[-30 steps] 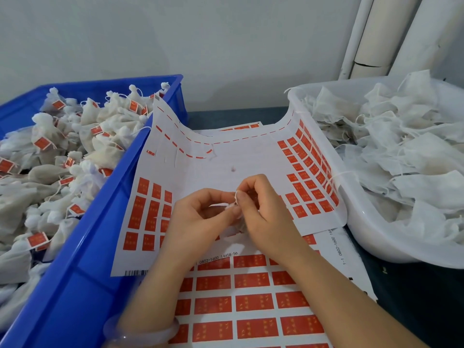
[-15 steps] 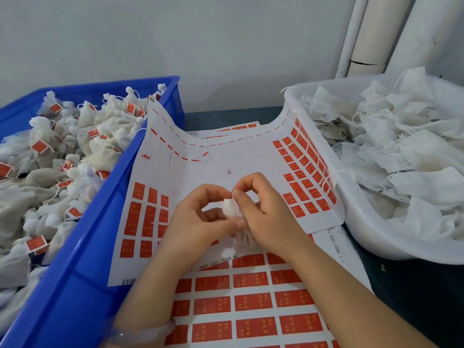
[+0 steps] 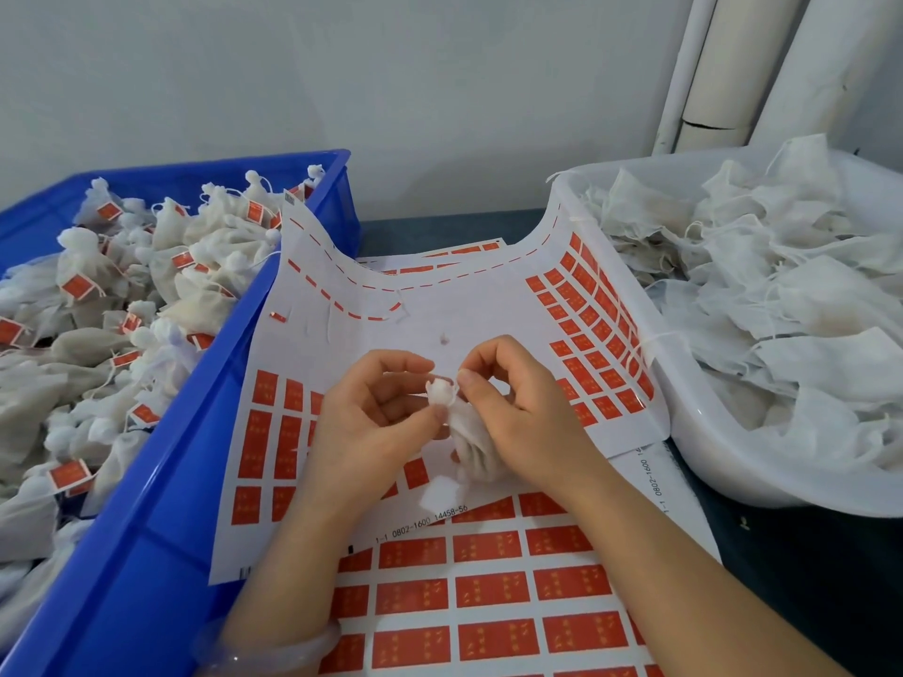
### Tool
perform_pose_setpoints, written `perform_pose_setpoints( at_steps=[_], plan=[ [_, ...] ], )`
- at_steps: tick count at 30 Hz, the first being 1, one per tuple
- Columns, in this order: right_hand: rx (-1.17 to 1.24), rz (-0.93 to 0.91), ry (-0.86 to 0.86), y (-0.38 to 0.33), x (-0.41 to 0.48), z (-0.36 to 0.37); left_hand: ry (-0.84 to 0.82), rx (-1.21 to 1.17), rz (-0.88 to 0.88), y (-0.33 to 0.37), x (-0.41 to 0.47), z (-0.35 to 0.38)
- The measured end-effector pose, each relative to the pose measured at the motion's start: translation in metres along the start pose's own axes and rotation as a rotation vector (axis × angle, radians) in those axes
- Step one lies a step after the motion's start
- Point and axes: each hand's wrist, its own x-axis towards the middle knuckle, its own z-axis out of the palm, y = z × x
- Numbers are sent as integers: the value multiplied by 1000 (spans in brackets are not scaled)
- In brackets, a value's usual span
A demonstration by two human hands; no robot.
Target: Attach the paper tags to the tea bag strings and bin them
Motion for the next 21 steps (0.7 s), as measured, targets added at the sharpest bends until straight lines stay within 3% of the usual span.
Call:
perform_pose_setpoints(
  at_steps=[4, 13, 21],
  plan=[
    [-18, -17, 12, 1, -1, 2, -112, -11, 43, 1, -2, -1],
    [71, -56, 54, -4, -3, 1, -3, -30, 67, -1, 0, -1],
    [120, -111, 79, -10, -2, -1, -122, -127, 217, 5, -2, -3]
  ],
)
